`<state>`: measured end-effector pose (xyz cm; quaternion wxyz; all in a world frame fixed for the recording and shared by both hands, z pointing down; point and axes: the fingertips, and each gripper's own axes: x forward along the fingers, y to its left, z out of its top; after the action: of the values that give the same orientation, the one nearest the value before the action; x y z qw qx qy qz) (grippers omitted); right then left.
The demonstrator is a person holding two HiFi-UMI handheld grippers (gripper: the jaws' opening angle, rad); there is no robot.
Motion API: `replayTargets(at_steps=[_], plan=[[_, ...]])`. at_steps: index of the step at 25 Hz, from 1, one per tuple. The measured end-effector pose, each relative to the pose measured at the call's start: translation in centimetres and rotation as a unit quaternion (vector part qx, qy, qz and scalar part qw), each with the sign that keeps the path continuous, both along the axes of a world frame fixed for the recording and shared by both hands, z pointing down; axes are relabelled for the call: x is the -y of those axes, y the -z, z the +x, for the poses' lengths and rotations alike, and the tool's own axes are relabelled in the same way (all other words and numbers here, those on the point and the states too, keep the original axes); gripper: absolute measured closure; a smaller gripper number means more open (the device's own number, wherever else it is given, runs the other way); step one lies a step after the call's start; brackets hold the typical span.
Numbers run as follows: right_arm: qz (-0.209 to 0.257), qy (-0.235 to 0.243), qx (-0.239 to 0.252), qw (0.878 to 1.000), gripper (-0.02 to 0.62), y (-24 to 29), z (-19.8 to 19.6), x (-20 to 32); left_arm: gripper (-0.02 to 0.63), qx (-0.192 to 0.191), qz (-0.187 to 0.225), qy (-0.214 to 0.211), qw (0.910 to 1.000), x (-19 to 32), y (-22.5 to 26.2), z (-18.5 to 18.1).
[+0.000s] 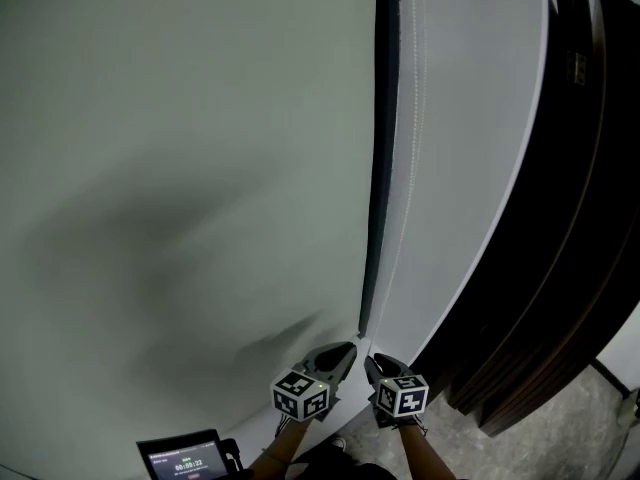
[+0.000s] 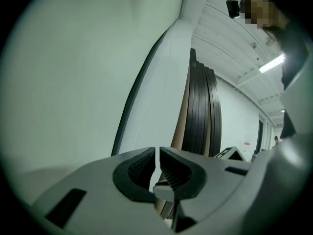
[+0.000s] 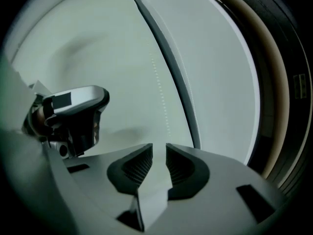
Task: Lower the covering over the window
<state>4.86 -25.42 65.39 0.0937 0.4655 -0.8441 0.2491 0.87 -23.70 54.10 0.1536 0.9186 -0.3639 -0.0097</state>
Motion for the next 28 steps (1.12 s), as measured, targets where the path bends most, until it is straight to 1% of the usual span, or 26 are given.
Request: replayTargets(at_steps=[4, 8, 11, 15, 18, 21, 28], plan=[[0.002, 0.0, 0.032, 0.999, 0.525, 1.4, 0.2, -2.8, 0.592, -0.006, -0.011, 0.014, 0.9998, -1.6, -0.1, -0.3], [0.026, 0.007, 0.052, 0.998, 0.526, 4.1, 0.1, -3.8, 0.592, -0.017, -0.01, 0.015, 0.9997, -2.4, 0.1, -0.4], [0.049, 0.01, 0.059, 0.997, 0.526, 5.9, -0.1, -5.2, 0.592, -0.021, -0.008, 0.015, 0.9996, -4.1, 0.2, -0.4], [0.065, 0.03, 0.064, 0.995, 0.526, 7.6, -0.9, -9.0, 0.592, -0.026, -0.008, 0.028, 0.9992, -8.0, 0.3, -0.5], [0.068, 0.042, 0.081, 0.994, 0.526, 8.7, -1.3, -11.7, 0.592, -0.029, -0.01, 0.041, 0.9987, -10.8, 0.4, -0.7], [0.071, 0.046, 0.092, 0.992, 0.526, 9.3, -1.5, -13.2, 0.592, -0.031, -0.008, 0.052, 0.9982, -12.5, 0.6, -1.2], [0.082, 0.042, 0.095, 0.991, 0.526, 10.0, -2.1, -16.6, 0.592, -0.035, 0.008, 0.067, 0.9971, -15.3, 1.3, -3.1]])
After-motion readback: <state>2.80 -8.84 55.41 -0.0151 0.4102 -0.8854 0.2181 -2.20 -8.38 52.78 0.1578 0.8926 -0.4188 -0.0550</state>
